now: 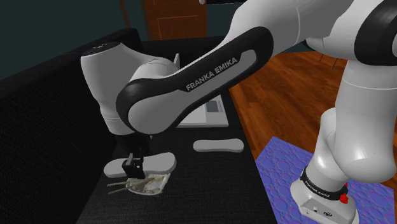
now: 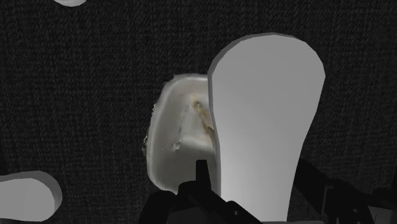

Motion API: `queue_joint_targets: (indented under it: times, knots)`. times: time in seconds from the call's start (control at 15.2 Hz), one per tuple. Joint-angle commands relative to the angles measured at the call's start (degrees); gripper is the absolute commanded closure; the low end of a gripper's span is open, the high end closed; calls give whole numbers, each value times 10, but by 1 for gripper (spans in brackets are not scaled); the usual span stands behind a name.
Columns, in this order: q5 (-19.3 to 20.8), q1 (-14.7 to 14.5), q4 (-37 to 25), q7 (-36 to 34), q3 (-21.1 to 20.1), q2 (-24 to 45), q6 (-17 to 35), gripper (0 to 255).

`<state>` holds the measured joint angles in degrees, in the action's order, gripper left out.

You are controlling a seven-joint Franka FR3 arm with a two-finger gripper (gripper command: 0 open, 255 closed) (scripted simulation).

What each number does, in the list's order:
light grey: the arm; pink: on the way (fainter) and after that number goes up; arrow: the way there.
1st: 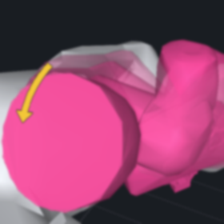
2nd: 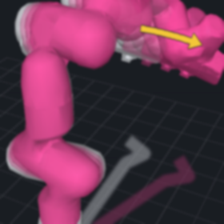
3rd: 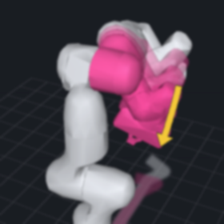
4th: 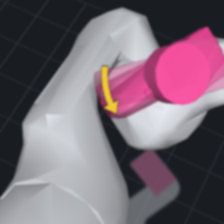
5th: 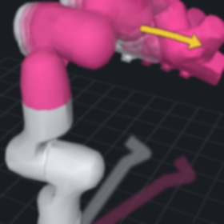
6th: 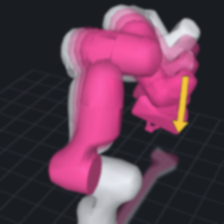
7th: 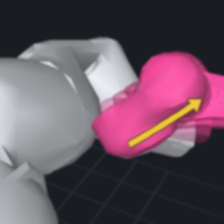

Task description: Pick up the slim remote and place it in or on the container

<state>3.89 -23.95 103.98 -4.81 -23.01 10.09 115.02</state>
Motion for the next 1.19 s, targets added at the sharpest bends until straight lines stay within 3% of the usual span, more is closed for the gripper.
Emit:
queue_joint_targets:
  times: [0.0, 0.66, 0.73, 1.12]
  knots:
    - [2, 0, 12, -1, 1, 5, 16, 255]
    - [5, -1, 23, -3, 1, 10, 32, 255]
    - [5, -1, 23, -3, 1, 10, 32, 0]
    - [2, 0, 11, -1, 1, 3, 15, 0]
